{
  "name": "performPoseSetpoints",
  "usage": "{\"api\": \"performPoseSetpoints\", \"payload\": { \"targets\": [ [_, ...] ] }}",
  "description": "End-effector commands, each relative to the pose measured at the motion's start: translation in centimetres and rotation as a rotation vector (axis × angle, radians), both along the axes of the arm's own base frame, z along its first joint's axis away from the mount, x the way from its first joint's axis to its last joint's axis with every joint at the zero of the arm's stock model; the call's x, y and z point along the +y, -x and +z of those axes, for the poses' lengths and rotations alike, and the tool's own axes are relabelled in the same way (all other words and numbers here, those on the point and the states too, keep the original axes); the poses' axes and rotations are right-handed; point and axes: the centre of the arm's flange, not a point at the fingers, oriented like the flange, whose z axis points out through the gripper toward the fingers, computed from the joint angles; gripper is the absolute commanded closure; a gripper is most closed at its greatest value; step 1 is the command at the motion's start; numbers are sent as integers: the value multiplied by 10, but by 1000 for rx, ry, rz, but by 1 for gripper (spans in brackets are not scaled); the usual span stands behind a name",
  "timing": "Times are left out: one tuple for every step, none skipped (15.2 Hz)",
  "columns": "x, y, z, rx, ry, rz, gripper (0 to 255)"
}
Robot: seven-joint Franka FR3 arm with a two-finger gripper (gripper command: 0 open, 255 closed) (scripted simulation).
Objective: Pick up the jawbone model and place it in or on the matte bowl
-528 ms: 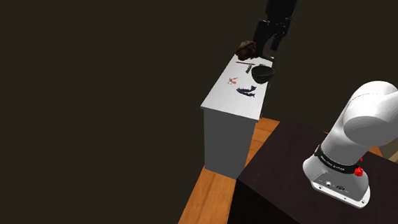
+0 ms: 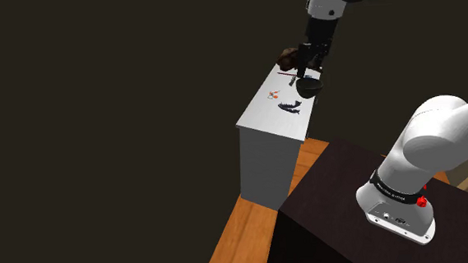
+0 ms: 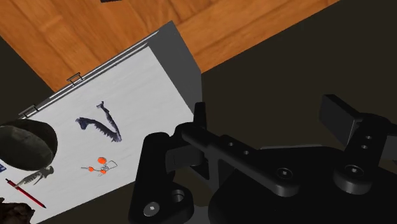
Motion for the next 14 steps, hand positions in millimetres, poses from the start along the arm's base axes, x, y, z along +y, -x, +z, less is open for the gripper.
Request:
{"api": "performPoseSetpoints", "payload": {
  "targets": [
    [-16, -9, -21, 3, 12, 17, 0],
    [-23, -14, -30, 6, 18, 24, 0],
    [-30, -18, -40, 8, 24, 32, 0],
    [-37, -23, -49, 11, 29, 40, 0],
    [-44, -28, -59, 13, 35, 47, 0],
    [-52, -32, -68, 15, 41, 55, 0],
    [-59, -37, -78, 18, 47, 63, 0],
    [-66, -42, -87, 20, 52, 70, 0],
    [-73, -47, -97, 23, 58, 78, 0],
    [-81, -52, -106, 25, 64, 85, 0],
    [-88, -57, -115, 28, 69, 93, 0],
    [-95, -62, -125, 30, 75, 101, 0],
    [-102, -67, -134, 32, 81, 108, 0],
    [-110, -72, -143, 35, 87, 116, 0]
  ]
}}
